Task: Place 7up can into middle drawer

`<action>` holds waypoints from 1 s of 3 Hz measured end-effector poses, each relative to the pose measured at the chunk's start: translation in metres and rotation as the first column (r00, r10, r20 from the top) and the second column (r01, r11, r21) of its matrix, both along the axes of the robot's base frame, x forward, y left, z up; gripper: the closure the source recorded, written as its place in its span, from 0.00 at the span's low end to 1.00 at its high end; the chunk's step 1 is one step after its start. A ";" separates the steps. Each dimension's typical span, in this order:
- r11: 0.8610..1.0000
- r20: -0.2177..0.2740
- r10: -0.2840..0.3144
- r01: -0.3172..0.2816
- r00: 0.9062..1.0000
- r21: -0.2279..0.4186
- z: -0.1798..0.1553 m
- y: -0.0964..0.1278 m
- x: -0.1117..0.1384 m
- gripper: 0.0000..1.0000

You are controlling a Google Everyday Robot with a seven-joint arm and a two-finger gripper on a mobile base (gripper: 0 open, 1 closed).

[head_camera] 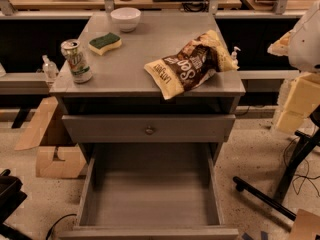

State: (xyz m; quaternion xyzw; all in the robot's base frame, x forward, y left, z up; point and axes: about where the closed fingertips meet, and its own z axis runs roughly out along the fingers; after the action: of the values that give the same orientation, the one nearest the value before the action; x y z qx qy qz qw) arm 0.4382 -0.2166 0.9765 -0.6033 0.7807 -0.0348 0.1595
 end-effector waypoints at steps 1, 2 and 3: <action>1.000 0.000 0.000 0.000 1.000 0.000 0.000 0.000 0.000 0.00; 0.996 0.020 -0.011 0.009 1.000 0.091 -0.007 0.018 0.024 0.00; 0.963 0.079 -0.021 -0.001 0.997 0.268 -0.015 0.054 0.064 0.00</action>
Offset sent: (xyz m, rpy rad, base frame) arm 0.0710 0.0493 -0.0202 0.2713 -0.0452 -0.0308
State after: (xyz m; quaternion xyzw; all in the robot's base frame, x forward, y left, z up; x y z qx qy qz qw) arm 0.5022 -0.1627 0.9613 -0.5705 0.7741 0.0460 0.2707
